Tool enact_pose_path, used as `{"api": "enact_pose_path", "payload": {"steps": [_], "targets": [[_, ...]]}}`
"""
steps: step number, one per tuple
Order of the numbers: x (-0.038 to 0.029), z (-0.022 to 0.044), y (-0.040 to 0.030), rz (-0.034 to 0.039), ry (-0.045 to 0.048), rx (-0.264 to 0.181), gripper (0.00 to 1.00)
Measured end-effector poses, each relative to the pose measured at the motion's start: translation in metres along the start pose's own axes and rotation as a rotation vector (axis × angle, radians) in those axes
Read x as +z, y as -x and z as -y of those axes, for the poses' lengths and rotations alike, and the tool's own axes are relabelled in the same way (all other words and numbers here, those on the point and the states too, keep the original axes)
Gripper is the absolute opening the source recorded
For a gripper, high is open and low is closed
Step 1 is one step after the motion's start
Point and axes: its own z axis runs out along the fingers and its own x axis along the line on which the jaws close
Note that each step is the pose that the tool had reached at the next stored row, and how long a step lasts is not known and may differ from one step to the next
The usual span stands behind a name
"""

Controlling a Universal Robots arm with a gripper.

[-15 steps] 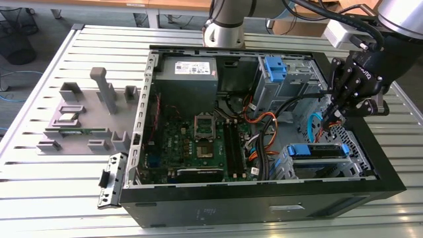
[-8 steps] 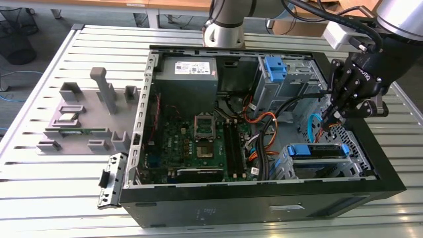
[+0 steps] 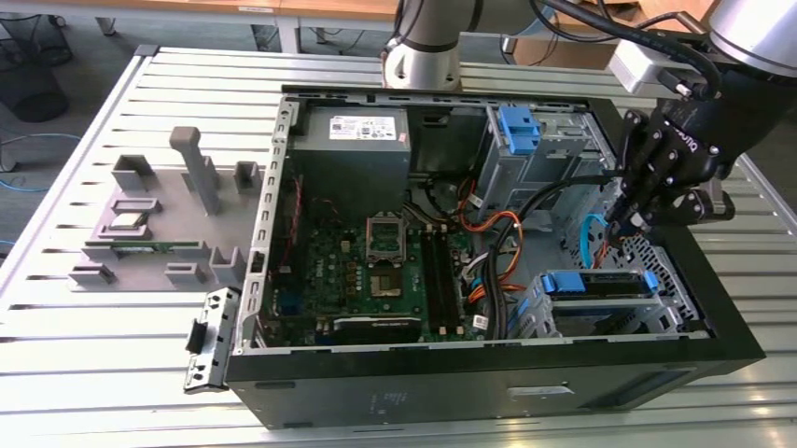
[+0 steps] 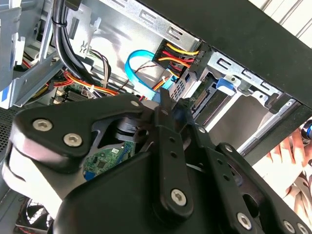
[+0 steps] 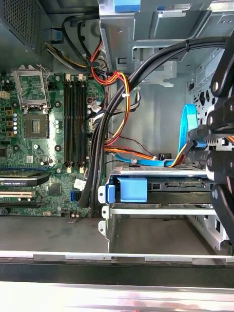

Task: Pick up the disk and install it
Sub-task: 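Insert the first disk wire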

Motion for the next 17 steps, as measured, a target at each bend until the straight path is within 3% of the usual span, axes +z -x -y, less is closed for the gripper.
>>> {"api": "enact_pose_path", "payload": {"steps": [1, 3, 8, 17], "targets": [[0.0000, 0.0000, 0.0000, -0.0001, 0.0000, 0.000, 0.25], [0.0002, 0.0000, 0.0001, -0.0002, 0.0000, 0.000, 0.25], [0.0043, 0.0002, 0.0003, -0.0138, 0.0002, 0.001, 0.25], [0.0043, 0.0002, 0.0002, -0.0151, 0.0003, 0.001, 0.24]]}}
